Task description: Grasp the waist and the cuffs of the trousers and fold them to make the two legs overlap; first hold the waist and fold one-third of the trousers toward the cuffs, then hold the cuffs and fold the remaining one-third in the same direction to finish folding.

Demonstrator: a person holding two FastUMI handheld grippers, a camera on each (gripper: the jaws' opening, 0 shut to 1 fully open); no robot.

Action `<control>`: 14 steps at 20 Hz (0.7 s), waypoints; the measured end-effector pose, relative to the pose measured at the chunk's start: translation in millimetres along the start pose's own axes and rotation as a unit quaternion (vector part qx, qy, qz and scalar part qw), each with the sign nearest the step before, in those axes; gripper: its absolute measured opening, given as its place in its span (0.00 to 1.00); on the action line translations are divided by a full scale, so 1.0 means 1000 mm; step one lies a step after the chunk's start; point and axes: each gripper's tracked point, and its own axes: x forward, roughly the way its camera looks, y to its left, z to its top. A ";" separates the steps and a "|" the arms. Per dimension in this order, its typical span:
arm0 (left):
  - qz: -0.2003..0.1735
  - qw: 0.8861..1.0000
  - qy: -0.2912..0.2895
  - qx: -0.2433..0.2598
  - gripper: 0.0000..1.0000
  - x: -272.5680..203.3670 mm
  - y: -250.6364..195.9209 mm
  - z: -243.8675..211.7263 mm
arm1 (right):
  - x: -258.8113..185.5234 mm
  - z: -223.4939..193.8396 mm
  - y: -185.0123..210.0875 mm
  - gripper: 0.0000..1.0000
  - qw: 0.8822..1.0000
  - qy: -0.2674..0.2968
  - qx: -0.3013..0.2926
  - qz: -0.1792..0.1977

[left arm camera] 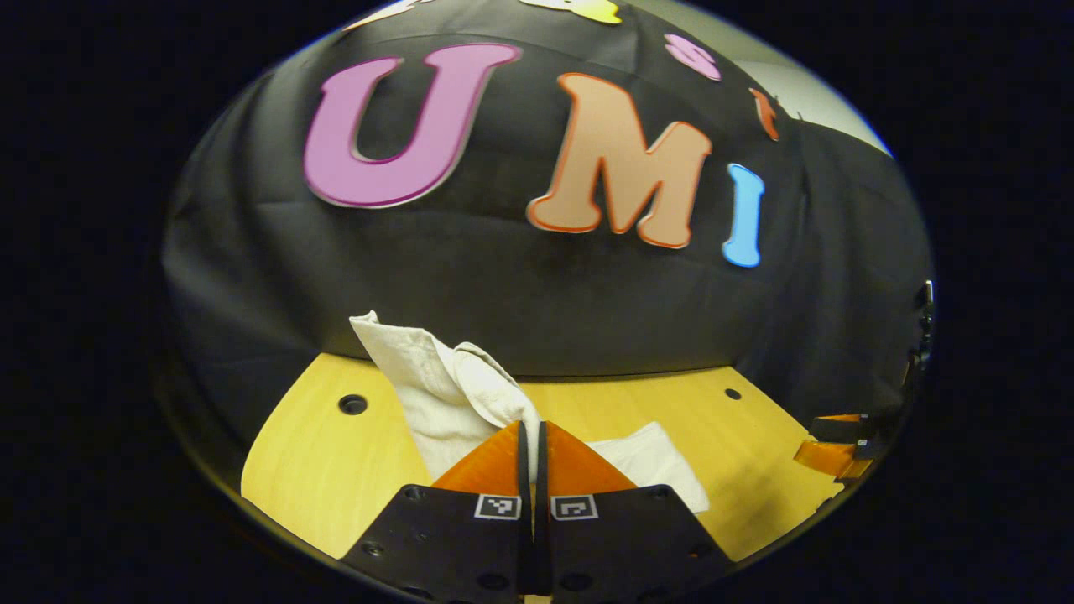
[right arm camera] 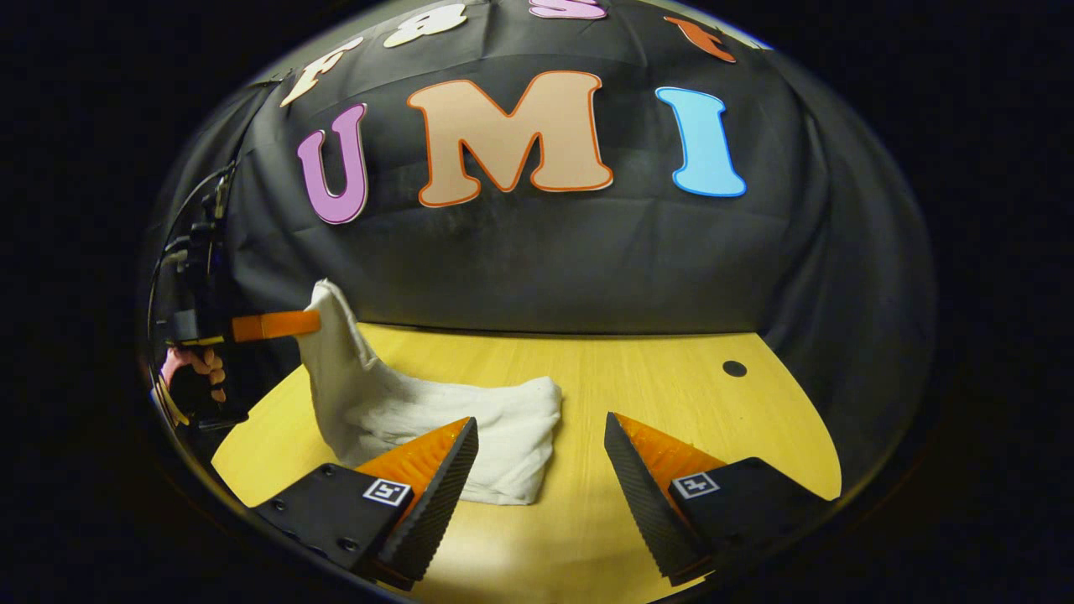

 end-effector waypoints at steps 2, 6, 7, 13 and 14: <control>-0.023 0.999 0.010 0.020 0.00 0.010 -0.042 -0.003 | -0.005 -0.001 -0.014 0.94 1.000 -0.002 0.003 -0.001; -0.054 0.997 0.043 0.045 0.03 0.032 -0.093 -0.048 | -0.011 -0.006 -0.036 0.97 1.000 0.000 0.004 -0.005; -0.070 0.995 0.057 0.041 0.05 0.036 -0.112 -0.065 | -0.012 -0.007 -0.041 0.97 1.000 0.002 0.000 -0.007; -0.097 0.991 0.092 0.019 0.88 0.030 -0.141 -0.108 | -0.019 -0.007 -0.039 0.94 1.000 -0.001 0.002 -0.001; -0.092 0.992 0.085 0.015 0.99 0.024 -0.138 -0.105 | -0.021 -0.005 -0.036 0.97 1.000 -0.004 0.004 0.001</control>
